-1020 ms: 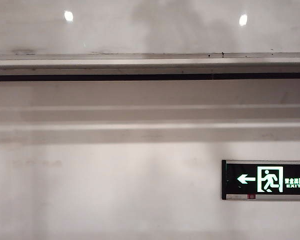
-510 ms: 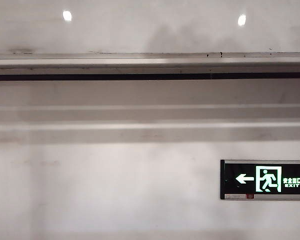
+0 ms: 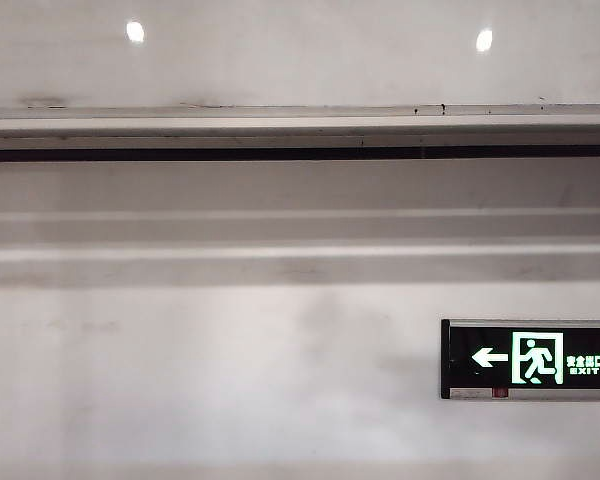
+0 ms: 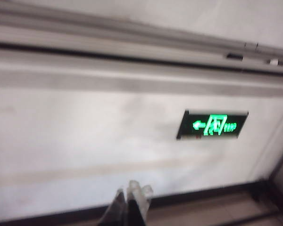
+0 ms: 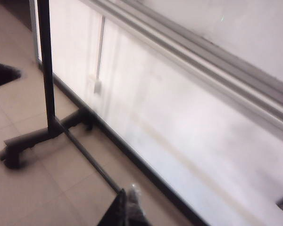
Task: Wipe the whiteboard clean using the black magnetic whiteboard eraser attached to the whiteboard.
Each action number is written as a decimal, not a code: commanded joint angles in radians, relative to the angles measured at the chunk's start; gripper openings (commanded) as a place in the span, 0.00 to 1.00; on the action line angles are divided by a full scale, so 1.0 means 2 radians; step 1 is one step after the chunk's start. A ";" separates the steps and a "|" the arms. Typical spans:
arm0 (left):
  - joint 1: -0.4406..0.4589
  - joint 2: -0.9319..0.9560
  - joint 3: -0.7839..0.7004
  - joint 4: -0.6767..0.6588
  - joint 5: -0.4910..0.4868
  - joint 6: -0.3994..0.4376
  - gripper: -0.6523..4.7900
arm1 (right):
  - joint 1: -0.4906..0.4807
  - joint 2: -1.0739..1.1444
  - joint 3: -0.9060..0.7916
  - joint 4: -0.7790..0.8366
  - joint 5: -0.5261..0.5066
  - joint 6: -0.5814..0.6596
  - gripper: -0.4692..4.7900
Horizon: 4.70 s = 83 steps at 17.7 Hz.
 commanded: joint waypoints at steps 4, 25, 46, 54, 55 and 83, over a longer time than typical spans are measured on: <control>0.000 0.000 0.001 -0.014 0.003 -0.002 0.11 | -0.003 -0.056 -0.124 0.069 -0.014 0.000 0.08; 0.000 0.000 0.001 -0.014 0.003 -0.002 0.11 | -0.464 -0.183 -0.296 0.205 -0.249 0.007 0.08; 0.000 -0.002 0.001 -0.014 0.003 -0.002 0.11 | -0.599 -0.407 -0.462 0.103 -0.231 0.064 0.08; 0.000 -0.002 0.001 -0.014 0.003 -0.002 0.11 | -0.606 -0.407 -0.462 0.187 -0.231 -0.005 0.08; 0.000 -0.002 0.001 -0.014 0.003 -0.002 0.11 | -0.606 -0.407 -0.462 0.182 -0.231 -0.025 0.08; 0.150 -0.065 -0.134 0.027 -0.013 0.070 0.11 | -0.606 -0.407 -0.462 0.182 -0.233 -0.023 0.08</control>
